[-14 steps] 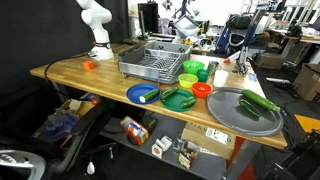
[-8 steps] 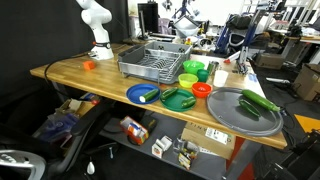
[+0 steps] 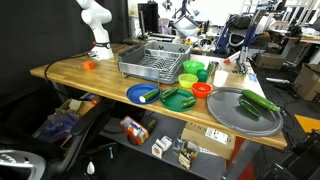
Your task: Pick up the green bowl and place it on the plate rack
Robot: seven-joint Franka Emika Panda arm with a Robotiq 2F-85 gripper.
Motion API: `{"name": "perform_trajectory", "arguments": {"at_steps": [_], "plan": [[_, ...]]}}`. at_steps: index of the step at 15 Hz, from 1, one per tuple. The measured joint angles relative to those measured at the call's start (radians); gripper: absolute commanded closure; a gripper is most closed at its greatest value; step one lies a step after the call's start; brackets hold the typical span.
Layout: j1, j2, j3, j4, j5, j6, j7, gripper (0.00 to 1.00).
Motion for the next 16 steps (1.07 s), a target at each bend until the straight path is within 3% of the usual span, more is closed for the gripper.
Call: {"name": "perform_trajectory", "arguments": {"at_steps": [3,9,16], "plan": [[0.031,0.034,0.045,-0.002,0.025,0.083,0.0,0.0],[0.087,0.175,0.099,0.0,0.143,0.38,0.002,0.0],[0.089,0.212,0.107,0.018,0.152,0.41,0.002,0.0]]}}
